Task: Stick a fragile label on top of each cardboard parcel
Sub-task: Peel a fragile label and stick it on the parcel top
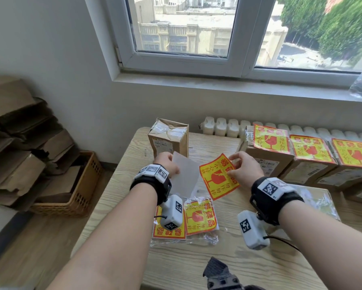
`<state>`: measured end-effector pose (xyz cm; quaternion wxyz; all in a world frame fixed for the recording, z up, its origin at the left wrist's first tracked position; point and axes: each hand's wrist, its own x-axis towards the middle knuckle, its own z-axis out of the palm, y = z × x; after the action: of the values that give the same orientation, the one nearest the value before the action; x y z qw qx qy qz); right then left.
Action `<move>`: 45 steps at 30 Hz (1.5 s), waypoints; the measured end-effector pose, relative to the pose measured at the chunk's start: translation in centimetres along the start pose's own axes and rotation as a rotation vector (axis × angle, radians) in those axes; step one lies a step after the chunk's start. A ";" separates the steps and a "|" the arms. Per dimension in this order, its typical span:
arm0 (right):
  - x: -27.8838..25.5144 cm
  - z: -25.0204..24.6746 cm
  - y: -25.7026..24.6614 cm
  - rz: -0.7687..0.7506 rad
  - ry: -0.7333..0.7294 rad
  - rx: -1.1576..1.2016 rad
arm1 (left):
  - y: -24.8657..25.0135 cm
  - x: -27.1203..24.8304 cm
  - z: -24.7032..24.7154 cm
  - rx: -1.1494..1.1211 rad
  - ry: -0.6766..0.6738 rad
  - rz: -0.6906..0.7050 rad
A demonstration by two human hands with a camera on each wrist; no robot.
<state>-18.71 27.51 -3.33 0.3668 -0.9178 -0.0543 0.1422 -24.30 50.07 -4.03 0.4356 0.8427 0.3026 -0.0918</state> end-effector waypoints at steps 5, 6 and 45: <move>1.4 1.6 -0.4 0.042 0.075 -0.053 | -3.3 3.8 -1.7 0.038 0.089 -0.156; 1.6 1.9 -0.4 0.053 0.082 -0.058 | -4.2 5.2 -1.5 0.018 0.093 -0.195; 0.5 -2.3 1.6 -0.024 0.061 0.109 | 3.2 1.5 4.2 -0.046 -0.100 0.151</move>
<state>-17.53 24.88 -2.95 0.4196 -0.8995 -0.0464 0.1126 -20.81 46.03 -5.02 0.4752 0.8472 0.2184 -0.0936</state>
